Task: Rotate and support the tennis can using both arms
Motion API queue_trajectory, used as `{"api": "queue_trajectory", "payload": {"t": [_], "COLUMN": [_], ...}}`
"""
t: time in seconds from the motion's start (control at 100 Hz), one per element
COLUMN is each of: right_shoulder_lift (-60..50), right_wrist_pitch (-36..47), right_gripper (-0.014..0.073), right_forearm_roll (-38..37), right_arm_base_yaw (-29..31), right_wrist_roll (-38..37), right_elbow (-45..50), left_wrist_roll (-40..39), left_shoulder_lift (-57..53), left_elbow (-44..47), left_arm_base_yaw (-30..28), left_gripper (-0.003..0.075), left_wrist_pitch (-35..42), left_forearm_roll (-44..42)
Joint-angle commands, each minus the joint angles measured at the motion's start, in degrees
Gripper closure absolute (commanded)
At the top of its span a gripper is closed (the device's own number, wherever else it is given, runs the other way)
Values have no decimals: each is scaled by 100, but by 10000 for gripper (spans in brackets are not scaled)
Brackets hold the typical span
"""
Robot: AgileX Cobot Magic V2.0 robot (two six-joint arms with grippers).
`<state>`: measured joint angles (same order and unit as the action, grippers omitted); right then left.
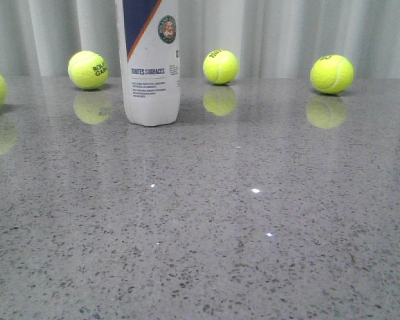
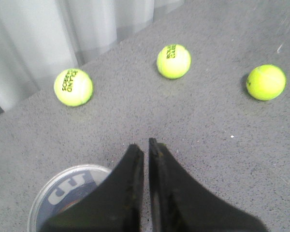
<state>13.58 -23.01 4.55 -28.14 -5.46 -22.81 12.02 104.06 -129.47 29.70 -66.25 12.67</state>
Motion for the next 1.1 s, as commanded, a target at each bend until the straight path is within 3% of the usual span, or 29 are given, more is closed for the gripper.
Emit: {"api": "queue_trajectory", "payload": {"t": [0.0,0.31,1.09], "right_shoulder_lift": [38,38,38], "right_wrist_pitch": [415,415,415], "right_gripper": [649,649,649], "right_forearm_roll": [-36,-36,-36], "right_arm_base_yaw": [31,31,31], "right_wrist_roll": [18,18,18], "right_elbow": [-141,-141,-141], "left_wrist_roll": [-1,-100,-338], "left_shoulder_lift": [-478,-1407,-5417], "left_elbow": [-56,1113,7053], "left_arm_base_yaw": [44,44,-10], "left_gripper": [741,741,741], "left_wrist_pitch": [424,986,4397], "left_forearm_roll": [65,-139,-374]}}
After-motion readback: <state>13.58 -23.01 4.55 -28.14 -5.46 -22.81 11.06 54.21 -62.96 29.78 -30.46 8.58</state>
